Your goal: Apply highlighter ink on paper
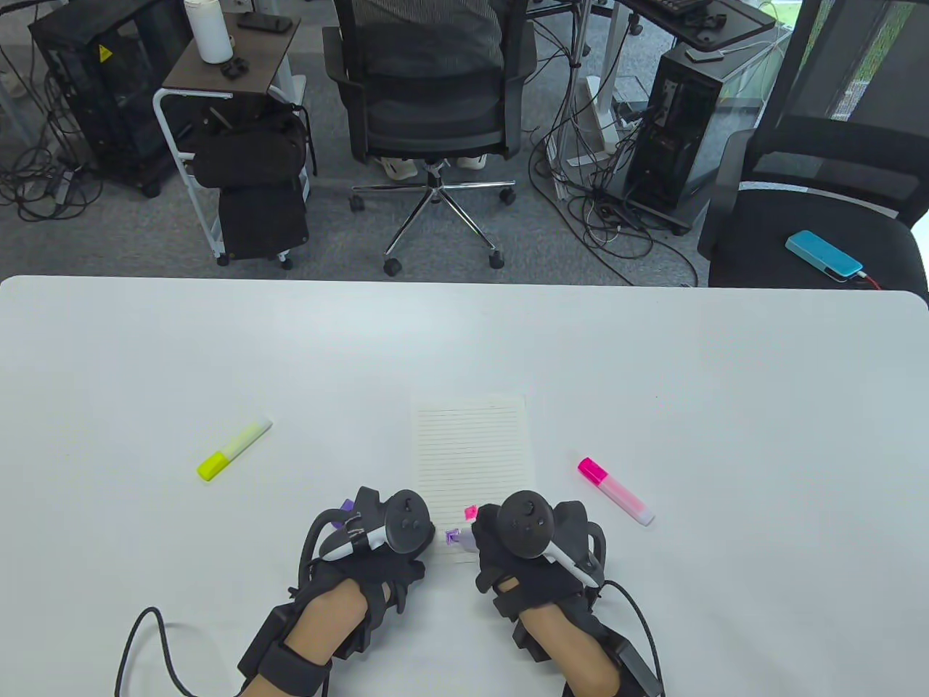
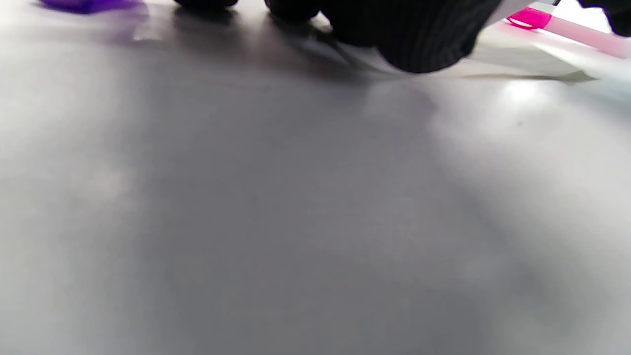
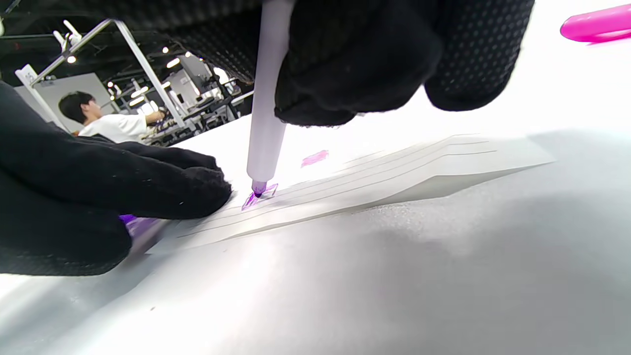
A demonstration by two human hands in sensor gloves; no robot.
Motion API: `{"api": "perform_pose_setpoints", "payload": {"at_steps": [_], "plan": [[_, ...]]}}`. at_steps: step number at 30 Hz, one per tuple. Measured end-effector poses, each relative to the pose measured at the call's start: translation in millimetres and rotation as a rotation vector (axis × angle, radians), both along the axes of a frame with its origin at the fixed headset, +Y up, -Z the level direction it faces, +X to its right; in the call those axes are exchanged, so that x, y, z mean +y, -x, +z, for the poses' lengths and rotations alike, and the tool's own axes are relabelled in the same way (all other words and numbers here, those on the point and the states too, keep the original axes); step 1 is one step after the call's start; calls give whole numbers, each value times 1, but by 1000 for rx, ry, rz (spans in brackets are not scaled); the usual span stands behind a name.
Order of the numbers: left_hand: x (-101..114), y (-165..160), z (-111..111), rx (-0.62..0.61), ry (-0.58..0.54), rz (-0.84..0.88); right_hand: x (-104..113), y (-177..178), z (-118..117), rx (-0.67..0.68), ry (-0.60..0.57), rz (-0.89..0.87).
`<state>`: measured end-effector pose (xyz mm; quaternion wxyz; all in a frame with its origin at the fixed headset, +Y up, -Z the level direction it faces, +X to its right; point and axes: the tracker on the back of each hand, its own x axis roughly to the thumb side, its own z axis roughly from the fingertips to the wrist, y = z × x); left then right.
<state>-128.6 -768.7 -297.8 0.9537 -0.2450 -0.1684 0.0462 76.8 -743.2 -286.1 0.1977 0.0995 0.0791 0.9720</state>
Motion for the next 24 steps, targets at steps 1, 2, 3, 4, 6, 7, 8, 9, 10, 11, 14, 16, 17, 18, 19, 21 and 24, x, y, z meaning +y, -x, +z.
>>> {"api": "perform_pose_setpoints", "payload": {"at_steps": [1,2,3,4,6,7,8,9,10,11,14,16,17,18,19,21,24], "plan": [[0,0,0,0,0,0,0,0,0,0,2,0],[0,0,0,0,0,1,0,0,0,2,7,-1],[0,0,0,0,0,0,1,0,0,2,13,4],[0,0,0,0,0,0,1,0,0,3,23,8],[0,0,0,0,0,0,4,0,1,14,56,14],[0,0,0,-1,0,-1,4,0,2,14,52,19],[0,0,0,-1,0,-1,4,0,2,11,34,19],[0,0,0,-1,0,-2,3,0,2,9,24,12],[0,0,0,-1,0,-1,1,0,2,-1,10,8],[0,0,0,0,0,-1,0,0,1,-5,-1,7],[0,0,0,0,1,0,0,-1,0,-8,0,5],[0,0,0,0,1,0,1,-1,0,-5,17,12],[0,0,0,0,1,0,2,-1,1,-2,43,15],[0,0,0,0,1,0,3,-1,1,4,53,14],[0,0,0,0,1,0,3,-1,2,6,55,22],[0,0,0,0,0,-1,3,-1,2,3,33,21],[0,0,0,1,1,0,0,-1,0,-11,4,12]]}}
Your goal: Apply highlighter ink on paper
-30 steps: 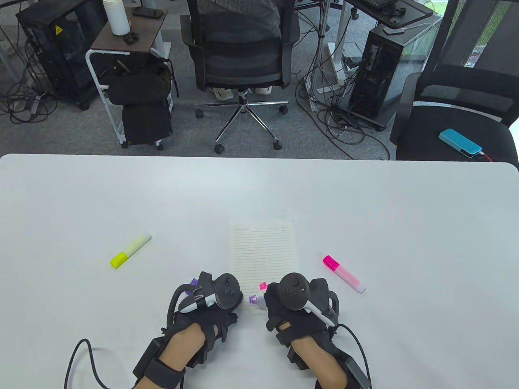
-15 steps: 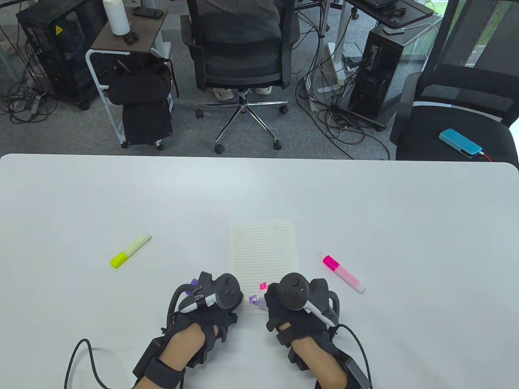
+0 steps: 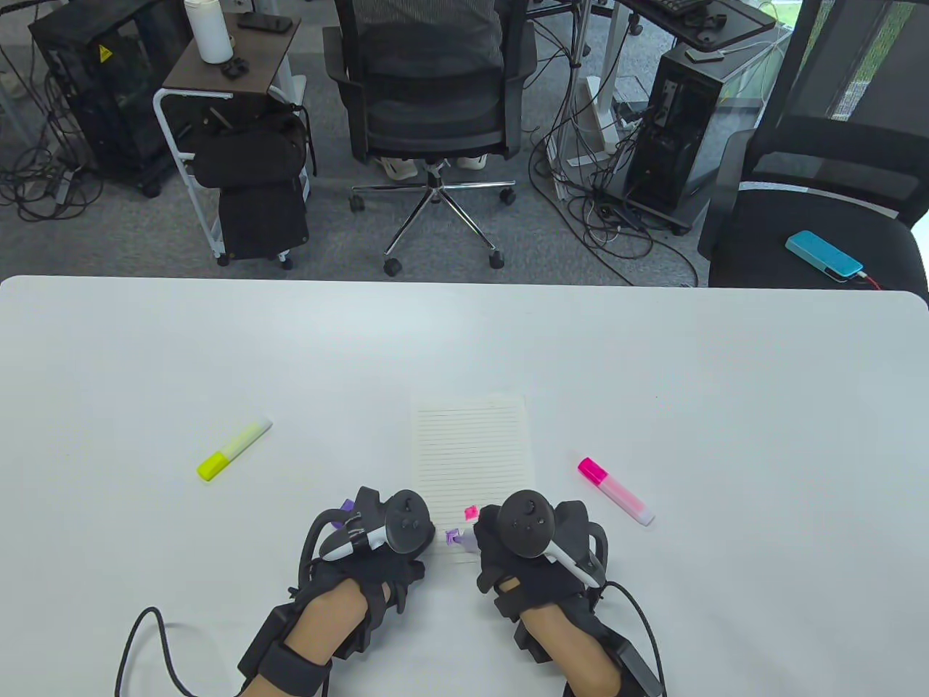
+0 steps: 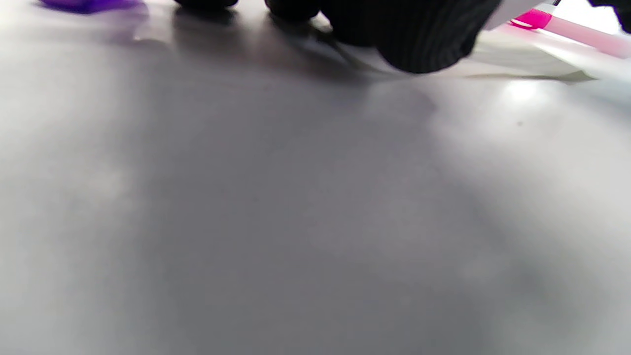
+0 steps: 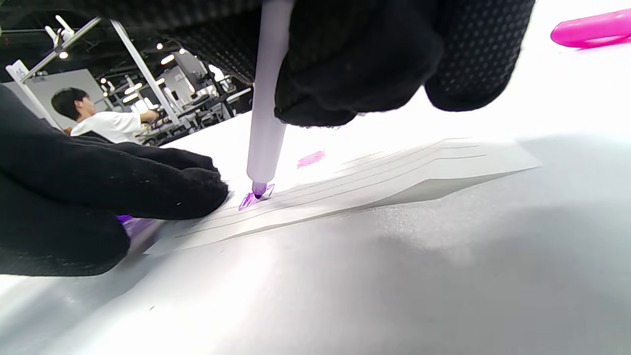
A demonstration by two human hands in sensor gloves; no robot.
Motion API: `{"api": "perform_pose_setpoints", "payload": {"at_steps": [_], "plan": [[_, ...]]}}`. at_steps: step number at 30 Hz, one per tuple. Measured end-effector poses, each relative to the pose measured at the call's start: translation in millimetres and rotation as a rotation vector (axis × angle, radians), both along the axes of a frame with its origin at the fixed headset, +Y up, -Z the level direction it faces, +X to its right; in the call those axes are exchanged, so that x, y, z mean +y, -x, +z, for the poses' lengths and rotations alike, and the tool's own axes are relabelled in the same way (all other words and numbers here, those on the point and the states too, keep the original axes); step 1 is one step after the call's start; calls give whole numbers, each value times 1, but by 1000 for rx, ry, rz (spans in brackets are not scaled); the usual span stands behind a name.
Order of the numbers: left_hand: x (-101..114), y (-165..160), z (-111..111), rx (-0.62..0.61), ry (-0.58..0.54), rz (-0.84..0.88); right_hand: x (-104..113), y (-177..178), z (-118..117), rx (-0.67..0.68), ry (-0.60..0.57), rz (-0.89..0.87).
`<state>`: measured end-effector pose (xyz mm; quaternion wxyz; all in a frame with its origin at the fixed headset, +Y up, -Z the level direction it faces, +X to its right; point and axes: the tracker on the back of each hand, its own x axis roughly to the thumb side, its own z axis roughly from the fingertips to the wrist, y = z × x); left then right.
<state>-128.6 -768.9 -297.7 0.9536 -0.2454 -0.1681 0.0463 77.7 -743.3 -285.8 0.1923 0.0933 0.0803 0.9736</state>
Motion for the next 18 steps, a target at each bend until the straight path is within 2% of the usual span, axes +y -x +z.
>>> {"api": "perform_pose_setpoints", "payload": {"at_steps": [6,12,18], "plan": [[0,0,0,0,0,0,4,-1,1,11,63,9],[0,0,0,-1,0,-1,0,-1,0,-9,5,2],[0,0,0,-1,0,0,1,-3,-1,-3,41,2]]}}
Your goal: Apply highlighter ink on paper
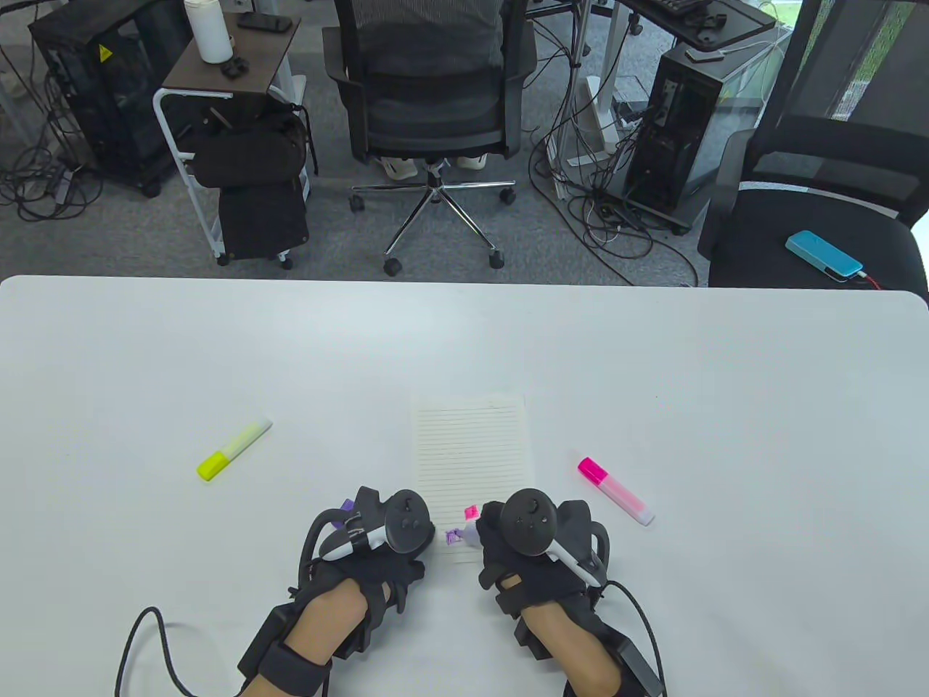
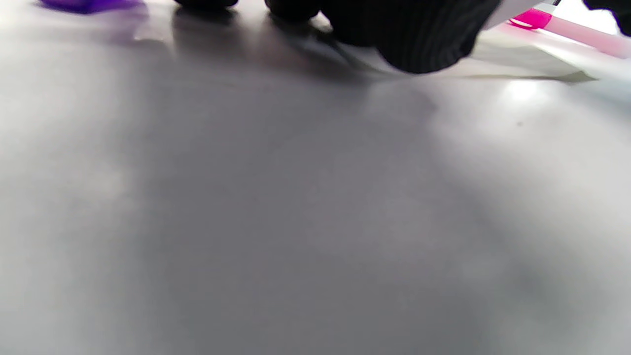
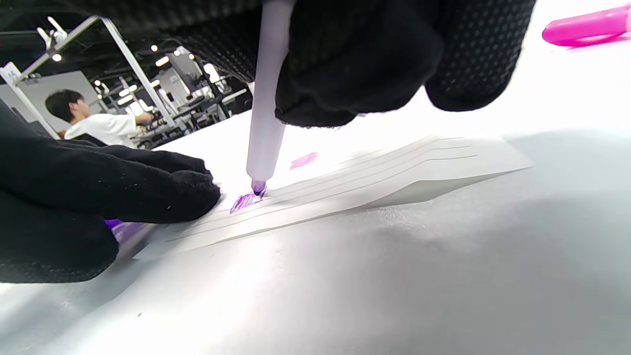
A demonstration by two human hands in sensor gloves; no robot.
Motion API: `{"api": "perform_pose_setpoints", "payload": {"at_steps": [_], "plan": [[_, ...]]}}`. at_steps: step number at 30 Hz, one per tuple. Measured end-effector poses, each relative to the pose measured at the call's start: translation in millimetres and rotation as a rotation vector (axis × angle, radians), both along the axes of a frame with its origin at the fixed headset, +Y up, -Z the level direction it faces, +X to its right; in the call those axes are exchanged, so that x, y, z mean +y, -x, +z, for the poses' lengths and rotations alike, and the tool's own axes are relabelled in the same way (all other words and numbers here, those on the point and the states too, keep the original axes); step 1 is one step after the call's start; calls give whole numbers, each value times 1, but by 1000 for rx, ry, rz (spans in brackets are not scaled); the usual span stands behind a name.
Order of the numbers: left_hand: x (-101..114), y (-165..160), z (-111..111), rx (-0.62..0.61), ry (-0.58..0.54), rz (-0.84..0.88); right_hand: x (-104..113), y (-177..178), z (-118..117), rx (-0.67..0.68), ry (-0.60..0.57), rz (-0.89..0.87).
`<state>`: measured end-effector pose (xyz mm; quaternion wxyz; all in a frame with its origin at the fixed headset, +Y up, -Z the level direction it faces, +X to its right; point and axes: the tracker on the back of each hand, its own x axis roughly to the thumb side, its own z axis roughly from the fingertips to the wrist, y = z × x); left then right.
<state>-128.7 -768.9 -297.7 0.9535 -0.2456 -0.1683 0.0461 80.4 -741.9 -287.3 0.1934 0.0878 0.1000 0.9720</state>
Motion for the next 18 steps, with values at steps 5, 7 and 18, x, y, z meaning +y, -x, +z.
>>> {"api": "perform_pose_setpoints", "payload": {"at_steps": [5,7,18], "plan": [[0,0,0,0,0,-1,1,2,2,8,-10,2],[0,0,0,0,0,0,-1,2,0,0,-23,-4],[0,0,0,-1,0,-2,2,-1,0,0,0,2]]}}
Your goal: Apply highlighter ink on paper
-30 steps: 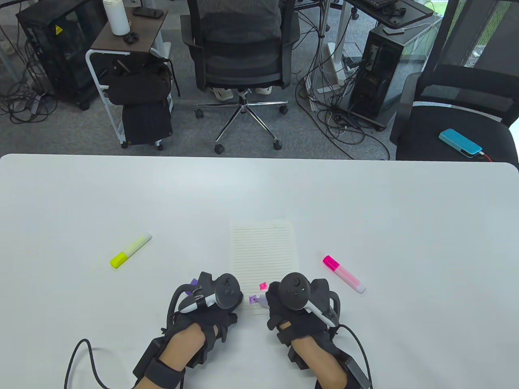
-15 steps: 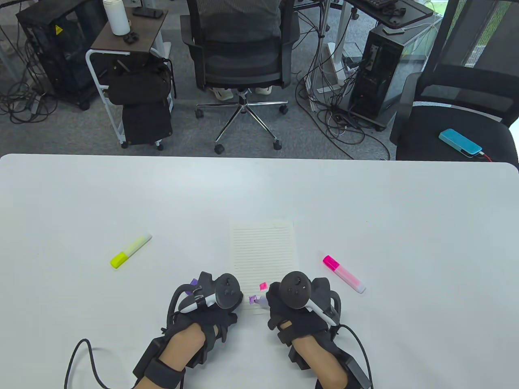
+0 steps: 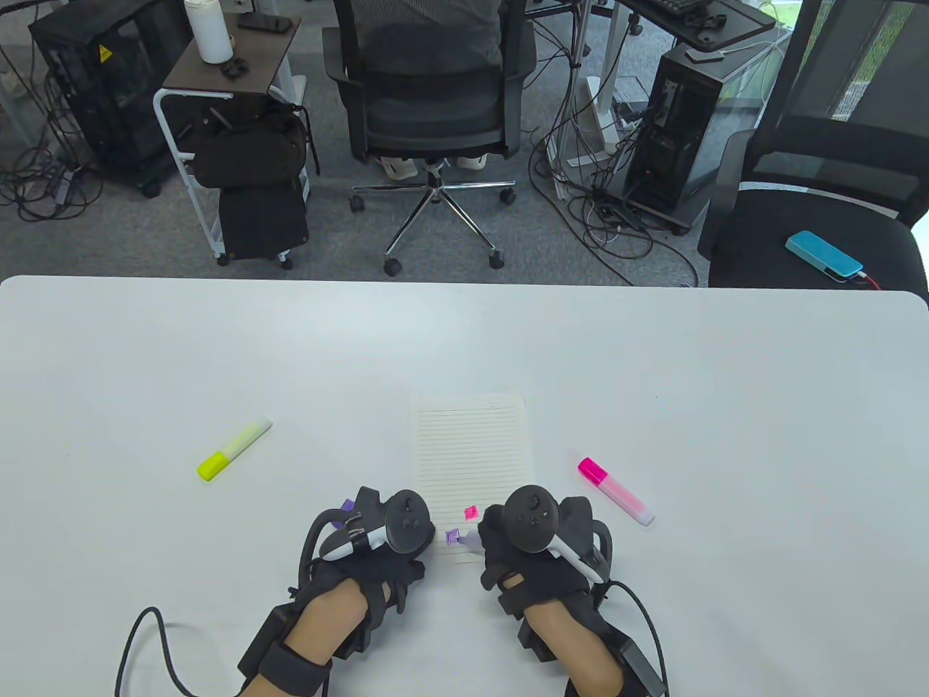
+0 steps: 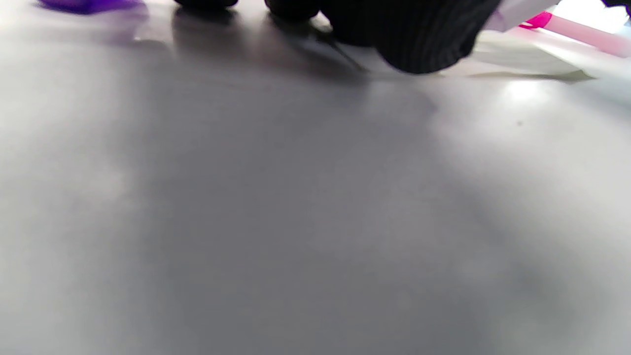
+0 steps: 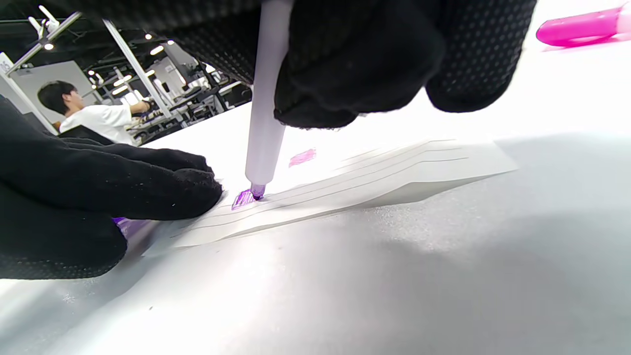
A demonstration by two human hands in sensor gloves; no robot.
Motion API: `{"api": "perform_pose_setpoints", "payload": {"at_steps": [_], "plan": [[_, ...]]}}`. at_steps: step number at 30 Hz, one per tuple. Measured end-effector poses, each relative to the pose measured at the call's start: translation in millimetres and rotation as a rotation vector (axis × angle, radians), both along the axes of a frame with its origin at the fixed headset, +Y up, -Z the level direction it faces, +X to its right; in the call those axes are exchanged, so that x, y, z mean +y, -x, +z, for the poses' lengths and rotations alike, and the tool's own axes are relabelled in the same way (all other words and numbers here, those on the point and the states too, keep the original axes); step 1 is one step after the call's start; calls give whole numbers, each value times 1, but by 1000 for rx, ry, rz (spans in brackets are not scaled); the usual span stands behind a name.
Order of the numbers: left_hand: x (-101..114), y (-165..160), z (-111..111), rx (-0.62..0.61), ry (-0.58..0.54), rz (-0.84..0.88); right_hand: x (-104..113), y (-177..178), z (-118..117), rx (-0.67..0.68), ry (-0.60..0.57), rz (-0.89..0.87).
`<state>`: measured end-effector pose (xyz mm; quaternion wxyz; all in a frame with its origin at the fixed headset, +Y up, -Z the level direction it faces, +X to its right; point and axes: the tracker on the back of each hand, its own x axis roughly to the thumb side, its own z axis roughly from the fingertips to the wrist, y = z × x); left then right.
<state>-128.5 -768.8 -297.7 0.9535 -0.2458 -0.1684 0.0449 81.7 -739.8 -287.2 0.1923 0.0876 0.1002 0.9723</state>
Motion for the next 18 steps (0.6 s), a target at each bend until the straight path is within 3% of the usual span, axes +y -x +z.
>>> {"api": "perform_pose_setpoints", "payload": {"at_steps": [2,9,18], "plan": [[0,0,0,1,0,1,-2,1,-1,-8,-33,-7],[0,0,0,0,1,1,1,-1,-1,5,37,1],[0,0,0,1,1,2,-3,-1,-2,-10,-20,-12]]}}
